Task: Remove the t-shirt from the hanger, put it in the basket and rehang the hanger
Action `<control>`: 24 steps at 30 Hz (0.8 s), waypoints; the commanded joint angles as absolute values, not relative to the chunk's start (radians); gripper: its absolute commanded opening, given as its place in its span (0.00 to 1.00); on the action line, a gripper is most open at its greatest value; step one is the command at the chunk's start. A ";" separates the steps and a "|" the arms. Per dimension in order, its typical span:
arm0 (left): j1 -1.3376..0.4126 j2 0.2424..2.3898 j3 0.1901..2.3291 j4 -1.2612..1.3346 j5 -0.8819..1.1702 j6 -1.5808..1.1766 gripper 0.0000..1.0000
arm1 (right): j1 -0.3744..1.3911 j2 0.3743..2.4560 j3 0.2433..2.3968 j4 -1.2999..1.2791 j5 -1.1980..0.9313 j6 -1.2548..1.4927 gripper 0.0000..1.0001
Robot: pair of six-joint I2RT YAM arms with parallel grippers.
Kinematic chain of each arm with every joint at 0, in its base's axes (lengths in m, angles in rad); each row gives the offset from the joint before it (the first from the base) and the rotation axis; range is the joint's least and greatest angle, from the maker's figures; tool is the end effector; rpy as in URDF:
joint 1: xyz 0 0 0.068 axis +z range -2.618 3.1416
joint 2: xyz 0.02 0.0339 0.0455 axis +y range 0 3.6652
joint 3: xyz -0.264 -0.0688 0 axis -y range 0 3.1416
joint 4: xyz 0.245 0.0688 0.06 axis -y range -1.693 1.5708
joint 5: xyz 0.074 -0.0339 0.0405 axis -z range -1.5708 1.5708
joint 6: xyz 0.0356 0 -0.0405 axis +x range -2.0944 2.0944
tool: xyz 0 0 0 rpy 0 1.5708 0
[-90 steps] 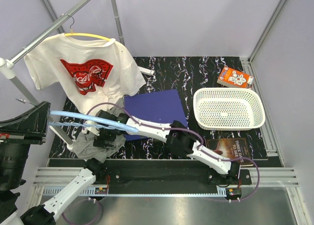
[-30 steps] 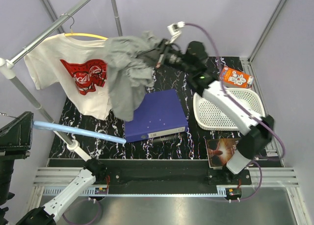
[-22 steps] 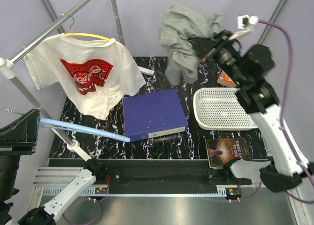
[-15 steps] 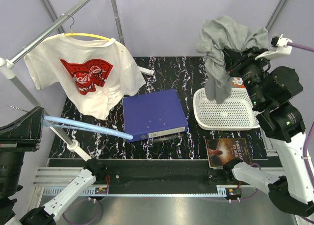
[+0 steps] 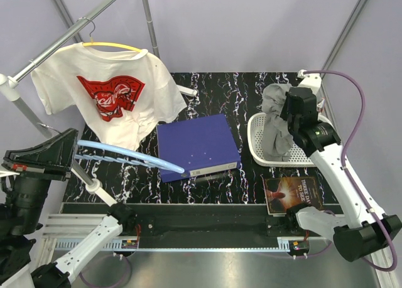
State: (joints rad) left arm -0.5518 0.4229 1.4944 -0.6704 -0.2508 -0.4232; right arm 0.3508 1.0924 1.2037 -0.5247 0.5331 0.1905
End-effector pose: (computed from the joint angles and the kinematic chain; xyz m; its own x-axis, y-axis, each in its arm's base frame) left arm -0.0433 0.0370 0.5080 0.1745 -0.5746 -0.7996 0.4222 0.7773 -0.4664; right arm 0.2233 0.0624 0.3927 -0.3437 0.0479 -0.9379 0.2100 0.9773 -0.0271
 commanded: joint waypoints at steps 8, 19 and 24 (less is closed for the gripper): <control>-0.557 0.422 1.444 -0.591 -0.181 -0.460 0.00 | 0.164 1.207 1.272 -0.716 0.561 0.551 0.00; -0.557 0.416 1.355 -0.588 -0.083 -0.437 0.00 | -0.064 1.354 1.218 -0.669 0.420 0.540 0.00; -0.557 0.399 1.319 -0.586 -0.013 -0.429 0.00 | -0.066 1.428 1.198 -0.646 0.377 0.505 0.00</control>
State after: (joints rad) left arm -0.5529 0.4198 1.3369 -0.6582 -0.1074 -0.4408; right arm -0.0700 1.3987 1.2018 -0.7063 0.4202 0.5251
